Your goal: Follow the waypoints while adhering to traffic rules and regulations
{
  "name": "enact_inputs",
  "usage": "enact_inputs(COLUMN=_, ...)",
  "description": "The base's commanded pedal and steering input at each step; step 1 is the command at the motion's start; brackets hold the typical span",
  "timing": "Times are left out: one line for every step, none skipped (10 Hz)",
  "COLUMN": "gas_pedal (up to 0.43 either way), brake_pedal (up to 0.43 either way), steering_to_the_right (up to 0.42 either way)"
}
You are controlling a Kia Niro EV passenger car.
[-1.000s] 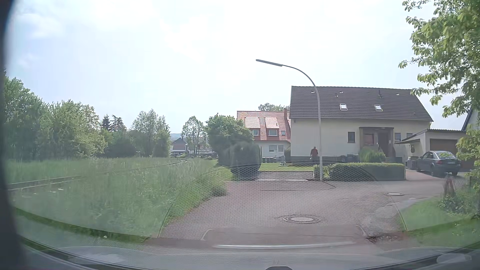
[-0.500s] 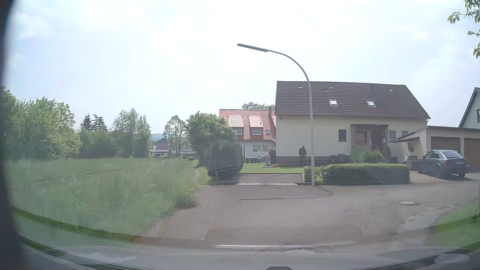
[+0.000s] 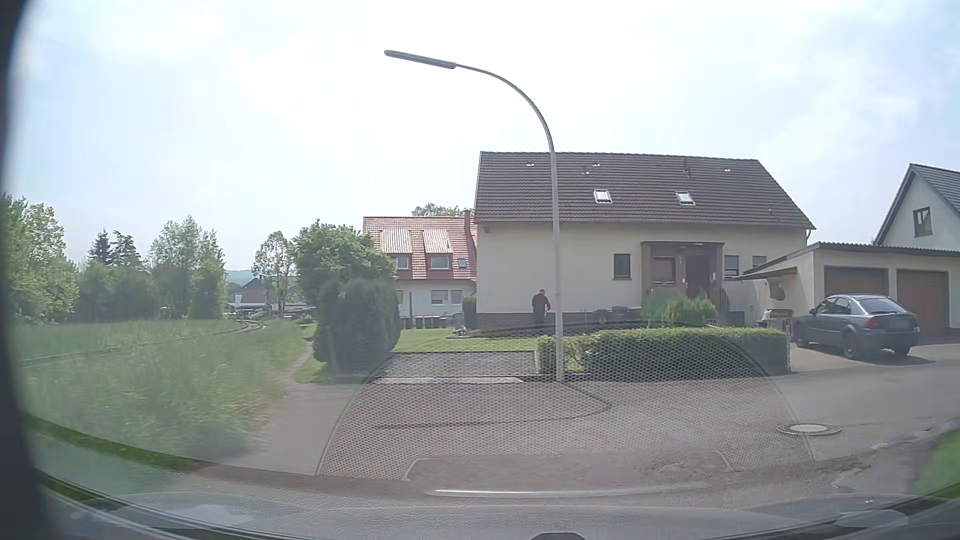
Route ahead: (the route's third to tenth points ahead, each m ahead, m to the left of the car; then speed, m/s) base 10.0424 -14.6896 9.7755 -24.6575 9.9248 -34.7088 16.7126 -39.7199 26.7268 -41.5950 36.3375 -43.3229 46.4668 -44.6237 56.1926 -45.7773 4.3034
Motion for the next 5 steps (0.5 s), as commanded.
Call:
enact_inputs(gas_pedal=0.047, brake_pedal=0.000, steering_to_the_right=0.335)
enact_inputs(gas_pedal=0.047, brake_pedal=0.000, steering_to_the_right=0.358)
enact_inputs(gas_pedal=0.047, brake_pedal=0.000, steering_to_the_right=0.386)
enact_inputs(gas_pedal=0.059, brake_pedal=0.000, steering_to_the_right=0.404)
enact_inputs(gas_pedal=0.067, brake_pedal=0.000, steering_to_the_right=0.422)
